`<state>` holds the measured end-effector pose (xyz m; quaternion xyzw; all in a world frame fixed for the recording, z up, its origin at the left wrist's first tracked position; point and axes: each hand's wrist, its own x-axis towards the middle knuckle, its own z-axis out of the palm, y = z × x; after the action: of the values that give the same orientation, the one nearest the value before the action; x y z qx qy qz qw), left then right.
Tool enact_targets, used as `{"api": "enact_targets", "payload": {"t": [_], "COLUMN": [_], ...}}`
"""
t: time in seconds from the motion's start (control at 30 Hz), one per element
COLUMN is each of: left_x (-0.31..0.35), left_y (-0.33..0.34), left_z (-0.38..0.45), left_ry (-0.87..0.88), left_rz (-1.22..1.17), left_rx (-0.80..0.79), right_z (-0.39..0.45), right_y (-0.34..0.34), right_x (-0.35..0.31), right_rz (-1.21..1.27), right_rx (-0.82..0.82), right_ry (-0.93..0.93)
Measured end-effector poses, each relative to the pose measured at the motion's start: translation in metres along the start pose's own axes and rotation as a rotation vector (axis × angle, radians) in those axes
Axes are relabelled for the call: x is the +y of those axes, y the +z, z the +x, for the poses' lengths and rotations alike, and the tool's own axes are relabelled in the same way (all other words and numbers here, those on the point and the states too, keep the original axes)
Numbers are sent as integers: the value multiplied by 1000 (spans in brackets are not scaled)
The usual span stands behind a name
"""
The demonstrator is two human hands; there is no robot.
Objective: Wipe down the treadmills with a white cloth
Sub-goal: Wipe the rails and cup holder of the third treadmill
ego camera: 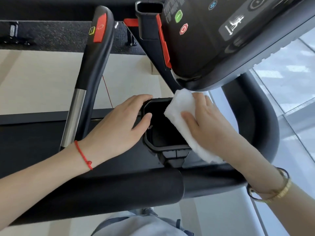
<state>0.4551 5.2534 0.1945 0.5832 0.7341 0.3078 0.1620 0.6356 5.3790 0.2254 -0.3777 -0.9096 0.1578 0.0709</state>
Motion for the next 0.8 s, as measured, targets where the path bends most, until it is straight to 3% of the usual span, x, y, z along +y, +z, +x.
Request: {"api": "enact_targets", "payload": {"t": [0.3, 0.47, 0.8], "left_x": [-2, -1, -4], "left_y": [2, 2, 3], "left_z": [-6, -8, -4], "left_ry": [-18, -36, -21], "left_rz": [-62, -40, -64], "left_rx": [3, 8, 14], "right_z": [-10, 18, 21], "right_y": [-10, -11, -5], "right_x": [5, -9, -24], "right_rz": [8, -235, -525], "right_rx": [-28, -68, 99], "right_ry": [-130, -224, -217]}}
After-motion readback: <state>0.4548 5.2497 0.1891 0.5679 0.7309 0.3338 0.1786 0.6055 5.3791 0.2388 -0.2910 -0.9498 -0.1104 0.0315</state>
